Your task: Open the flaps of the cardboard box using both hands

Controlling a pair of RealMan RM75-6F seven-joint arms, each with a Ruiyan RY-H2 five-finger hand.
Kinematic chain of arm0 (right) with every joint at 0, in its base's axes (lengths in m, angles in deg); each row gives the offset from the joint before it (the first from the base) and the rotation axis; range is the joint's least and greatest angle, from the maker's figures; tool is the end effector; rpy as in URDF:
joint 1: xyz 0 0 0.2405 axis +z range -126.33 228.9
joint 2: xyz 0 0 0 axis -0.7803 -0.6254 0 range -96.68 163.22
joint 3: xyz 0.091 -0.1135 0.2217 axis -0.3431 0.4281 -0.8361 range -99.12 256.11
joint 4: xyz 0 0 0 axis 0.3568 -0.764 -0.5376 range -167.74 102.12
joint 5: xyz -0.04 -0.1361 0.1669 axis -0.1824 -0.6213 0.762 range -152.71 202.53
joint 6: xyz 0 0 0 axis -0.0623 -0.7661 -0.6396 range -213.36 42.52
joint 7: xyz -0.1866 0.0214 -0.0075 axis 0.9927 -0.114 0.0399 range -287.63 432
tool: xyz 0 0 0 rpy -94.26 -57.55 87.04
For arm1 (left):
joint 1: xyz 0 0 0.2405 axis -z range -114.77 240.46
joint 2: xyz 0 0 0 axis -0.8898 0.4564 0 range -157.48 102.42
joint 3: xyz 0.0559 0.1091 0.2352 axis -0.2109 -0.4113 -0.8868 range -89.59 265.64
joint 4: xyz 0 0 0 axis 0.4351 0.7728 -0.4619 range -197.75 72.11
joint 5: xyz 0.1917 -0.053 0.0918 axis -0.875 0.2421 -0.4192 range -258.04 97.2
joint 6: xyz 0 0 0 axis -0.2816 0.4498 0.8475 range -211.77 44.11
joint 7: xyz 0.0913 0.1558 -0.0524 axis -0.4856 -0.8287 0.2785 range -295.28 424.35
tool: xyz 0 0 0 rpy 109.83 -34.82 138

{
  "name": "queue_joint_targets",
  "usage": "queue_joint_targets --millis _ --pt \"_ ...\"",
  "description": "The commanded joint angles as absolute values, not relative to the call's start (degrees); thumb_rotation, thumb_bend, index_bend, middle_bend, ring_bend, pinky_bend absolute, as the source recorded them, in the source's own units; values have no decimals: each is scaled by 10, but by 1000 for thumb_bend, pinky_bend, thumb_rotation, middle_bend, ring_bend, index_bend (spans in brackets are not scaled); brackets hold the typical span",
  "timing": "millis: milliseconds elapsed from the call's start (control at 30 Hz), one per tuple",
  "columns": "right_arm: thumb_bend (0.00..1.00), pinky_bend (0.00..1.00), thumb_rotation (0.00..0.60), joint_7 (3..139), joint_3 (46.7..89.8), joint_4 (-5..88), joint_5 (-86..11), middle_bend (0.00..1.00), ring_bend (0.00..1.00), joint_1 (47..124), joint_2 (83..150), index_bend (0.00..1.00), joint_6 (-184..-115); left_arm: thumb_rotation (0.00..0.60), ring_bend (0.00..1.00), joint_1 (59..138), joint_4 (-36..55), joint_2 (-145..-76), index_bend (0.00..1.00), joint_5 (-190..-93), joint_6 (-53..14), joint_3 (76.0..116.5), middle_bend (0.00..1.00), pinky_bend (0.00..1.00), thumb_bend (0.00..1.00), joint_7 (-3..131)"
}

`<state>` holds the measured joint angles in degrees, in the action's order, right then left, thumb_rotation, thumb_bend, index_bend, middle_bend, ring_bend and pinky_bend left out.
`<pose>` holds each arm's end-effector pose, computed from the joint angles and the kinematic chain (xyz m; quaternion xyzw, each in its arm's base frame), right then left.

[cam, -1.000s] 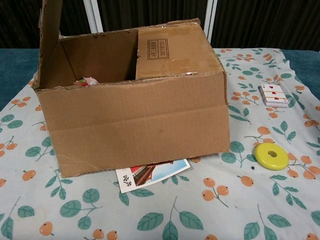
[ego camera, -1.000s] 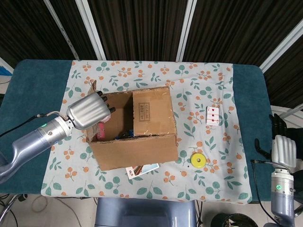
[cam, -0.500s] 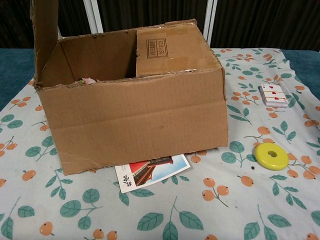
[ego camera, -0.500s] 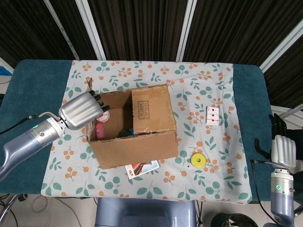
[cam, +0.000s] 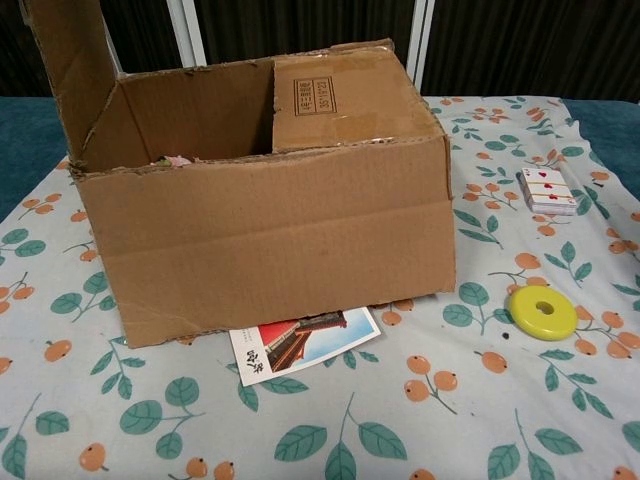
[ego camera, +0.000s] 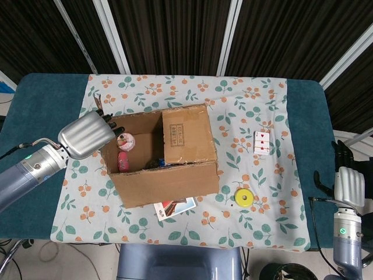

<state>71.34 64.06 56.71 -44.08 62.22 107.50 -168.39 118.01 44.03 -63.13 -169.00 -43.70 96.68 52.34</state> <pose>-0.3230 -0.2955 0.1480 0.4519 -0.4379 0.4615 0.6253 -0.0642 0.3937 0.1832 -0.8755 -0.0324 -0.2378 0.4193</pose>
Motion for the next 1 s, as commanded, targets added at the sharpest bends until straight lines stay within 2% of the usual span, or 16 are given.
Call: queue_joint_targets --millis 33,433,900,1000 --pt "471 236 600 713 640 567 -441 0 4 622 1075 18 -1684 600 406 1173 445 -621 319 -1692 -433 967 507 511 740 526" --pt "472 236 600 715 639 568 -442 0 4 620 1076 18 -1681 600 406 1121 462 -578 313 -1700 -412 950 504 513 740 534" --pt "472 236 600 715 635 571 -438 0 4 619 1074 18 -1678 600 406 1048 457 -576 313 -1700 -371 923 503 513 739 546" --pt "472 236 600 715 635 572 -438 0 4 619 1073 18 -1676 600 406 1024 450 -585 313 -1696 -345 917 501 508 720 549"
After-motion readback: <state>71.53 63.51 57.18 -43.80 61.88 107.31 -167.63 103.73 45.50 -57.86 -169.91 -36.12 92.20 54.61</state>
